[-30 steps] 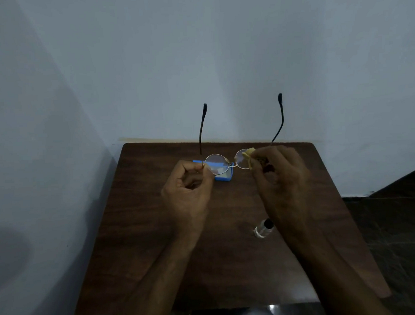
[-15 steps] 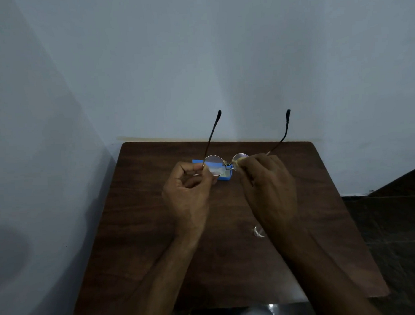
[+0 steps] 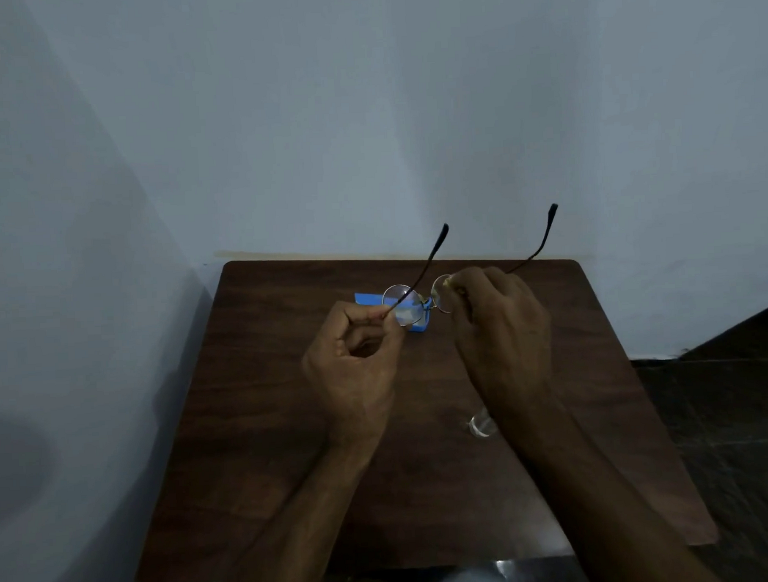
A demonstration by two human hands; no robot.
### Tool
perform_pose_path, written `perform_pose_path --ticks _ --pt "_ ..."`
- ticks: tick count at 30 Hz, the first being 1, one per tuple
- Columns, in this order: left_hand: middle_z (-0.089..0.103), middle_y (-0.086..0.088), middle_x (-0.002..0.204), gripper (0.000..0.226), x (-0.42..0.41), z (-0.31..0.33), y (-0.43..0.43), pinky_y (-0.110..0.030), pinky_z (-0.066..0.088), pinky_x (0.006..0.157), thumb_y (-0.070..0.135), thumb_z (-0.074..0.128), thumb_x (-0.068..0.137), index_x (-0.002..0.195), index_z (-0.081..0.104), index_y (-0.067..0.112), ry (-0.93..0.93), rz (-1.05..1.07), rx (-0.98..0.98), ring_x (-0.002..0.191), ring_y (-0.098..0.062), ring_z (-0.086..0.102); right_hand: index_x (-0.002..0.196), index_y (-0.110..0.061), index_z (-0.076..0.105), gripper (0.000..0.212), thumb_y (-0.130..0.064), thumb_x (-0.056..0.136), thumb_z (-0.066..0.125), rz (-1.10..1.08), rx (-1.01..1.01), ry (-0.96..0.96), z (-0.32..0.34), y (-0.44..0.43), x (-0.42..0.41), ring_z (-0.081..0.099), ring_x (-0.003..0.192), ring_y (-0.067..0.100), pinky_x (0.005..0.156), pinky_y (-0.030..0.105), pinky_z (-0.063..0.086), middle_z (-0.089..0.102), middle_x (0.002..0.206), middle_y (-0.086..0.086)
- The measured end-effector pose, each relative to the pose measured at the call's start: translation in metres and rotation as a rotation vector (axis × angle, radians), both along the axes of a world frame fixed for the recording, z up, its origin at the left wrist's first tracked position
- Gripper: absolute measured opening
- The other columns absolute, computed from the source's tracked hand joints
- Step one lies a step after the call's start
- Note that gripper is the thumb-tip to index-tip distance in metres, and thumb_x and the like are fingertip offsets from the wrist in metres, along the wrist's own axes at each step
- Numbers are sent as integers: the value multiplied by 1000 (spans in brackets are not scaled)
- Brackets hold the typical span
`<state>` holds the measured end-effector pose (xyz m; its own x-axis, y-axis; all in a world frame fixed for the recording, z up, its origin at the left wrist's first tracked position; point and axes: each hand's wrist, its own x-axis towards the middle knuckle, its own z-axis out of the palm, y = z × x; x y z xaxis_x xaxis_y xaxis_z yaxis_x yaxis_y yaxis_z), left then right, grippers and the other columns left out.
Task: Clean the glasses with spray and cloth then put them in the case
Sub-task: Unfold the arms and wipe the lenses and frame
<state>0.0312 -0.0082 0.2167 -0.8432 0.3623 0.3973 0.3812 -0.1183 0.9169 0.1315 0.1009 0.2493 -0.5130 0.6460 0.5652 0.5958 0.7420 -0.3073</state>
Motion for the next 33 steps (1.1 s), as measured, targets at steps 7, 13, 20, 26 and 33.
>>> perform_pose_path --ticks 7,13,20,26,33 --pt "75 6 86 15 -5 1 1 -13 57 73 -1 83 84 94 73 5 36 15 10 80 -2 75 98 -15 71 20 -2 84 78 36 19 -21 -2 -1 -2 64 82 23 65 30 41 72 95 1" --pt "71 16 86 15 -5 2 0 -8 54 71 1 81 85 94 71 8 23 29 -4 81 6 73 102 -13 72 20 -5 84 78 106 6 -2 5 -9 -12 68 84 23 67 25 45 74 99 5" --pt "69 17 87 19 -6 1 -3 -6 53 74 -2 80 85 96 70 9 35 50 -16 84 8 71 92 -15 69 14 -5 88 77 38 -27 27 5 -1 -11 63 72 19 57 31 49 72 89 3" --pt "71 16 87 18 -8 7 -5 -7 53 73 -4 81 85 95 70 6 47 50 13 84 7 72 94 -13 69 14 -4 86 77 66 -22 -31 10 -15 -7 61 70 19 59 25 36 70 87 3" --pt "73 1 91 15 -8 12 -13 -11 56 74 -6 80 85 96 73 1 208 21 7 85 2 73 113 -11 71 31 2 86 76 137 21 15 23 -17 -15 65 86 25 68 31 51 71 103 6"
